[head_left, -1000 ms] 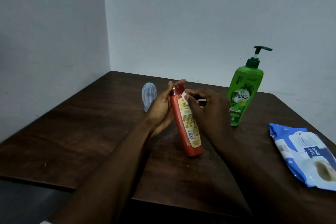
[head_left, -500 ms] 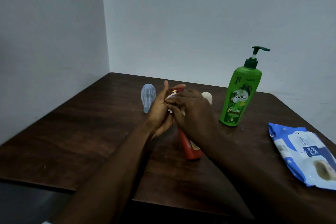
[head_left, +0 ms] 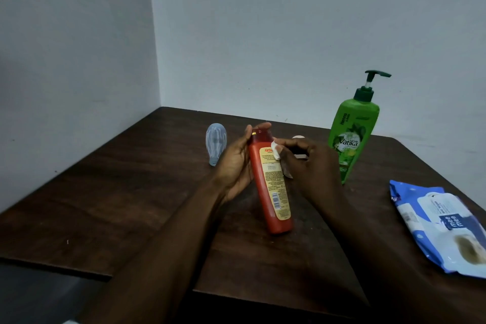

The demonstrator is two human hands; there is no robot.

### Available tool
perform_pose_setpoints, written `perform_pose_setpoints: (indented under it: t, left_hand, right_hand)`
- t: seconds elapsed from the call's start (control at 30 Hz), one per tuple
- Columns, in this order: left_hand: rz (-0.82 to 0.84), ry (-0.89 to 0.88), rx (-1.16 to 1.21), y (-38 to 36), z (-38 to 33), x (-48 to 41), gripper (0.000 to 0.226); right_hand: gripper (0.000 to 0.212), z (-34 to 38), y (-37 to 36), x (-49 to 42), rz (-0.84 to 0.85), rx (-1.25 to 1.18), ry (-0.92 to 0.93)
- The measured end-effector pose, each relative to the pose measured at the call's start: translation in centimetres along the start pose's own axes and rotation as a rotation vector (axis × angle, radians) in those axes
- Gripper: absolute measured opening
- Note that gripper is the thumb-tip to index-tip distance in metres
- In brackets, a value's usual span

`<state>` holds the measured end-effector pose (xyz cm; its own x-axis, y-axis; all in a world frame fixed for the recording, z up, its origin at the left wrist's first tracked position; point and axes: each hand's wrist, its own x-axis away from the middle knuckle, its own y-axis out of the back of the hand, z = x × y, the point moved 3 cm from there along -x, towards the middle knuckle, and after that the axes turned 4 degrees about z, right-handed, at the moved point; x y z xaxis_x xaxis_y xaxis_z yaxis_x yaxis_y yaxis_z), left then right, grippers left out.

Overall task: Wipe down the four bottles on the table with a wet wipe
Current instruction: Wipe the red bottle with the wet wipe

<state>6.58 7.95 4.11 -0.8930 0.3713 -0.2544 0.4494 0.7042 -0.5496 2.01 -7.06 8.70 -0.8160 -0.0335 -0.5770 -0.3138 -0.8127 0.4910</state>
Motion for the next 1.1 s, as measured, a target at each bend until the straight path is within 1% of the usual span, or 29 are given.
perform_pose_setpoints:
  t: [0.17,0.3,0.37,0.47,0.6,0.7,0.87,0.97,1.1]
  left_hand:
    - [0.004,0.005,0.014,-0.1,-0.1,0.1,0.042]
    - [0.03,0.001,0.023,-0.6,-0.1,0.1,0.041]
    - [0.051,-0.005,0.034,-0.8,-0.2,0.2,0.039]
    - [0.078,-0.021,0.046,-0.9,-0.3,0.3,0.034]
    - [0.021,-0.018,0.067,-1.0,-0.2,0.2,0.031]
    - [-0.003,-0.018,0.078,-0.9,0.0,0.0,0.031]
    - [-0.01,0.021,0.061,-0.8,0.4,0.1,0.03]
    - [-0.036,0.043,0.035,-0.5,0.7,0.1,0.029]
    - [-0.07,0.055,-0.002,-0.6,0.8,0.1,0.031]
  right_hand:
    - [0.018,-0.2,-0.3,-0.1,0.011,0.006,-0.031]
    - [0.017,0.1,-0.5,0.0,0.008,-0.002,-0.006]
    - [0.017,0.8,-0.6,0.2,0.007,0.023,0.059]
    - [0.017,2.0,-0.7,0.4,0.033,0.093,0.209]
    - [0.015,3.5,-0.8,0.7,0.072,0.161,0.369]
    - [0.017,4.0,-1.1,0.9,0.111,0.201,0.434]
    - [0.018,3.5,-0.6,1.8,0.161,0.181,0.432]
    - [0.02,2.9,-0.4,3.4,0.204,0.18,0.391]
    - [0.022,2.4,0.1,5.9,0.238,0.221,0.383]
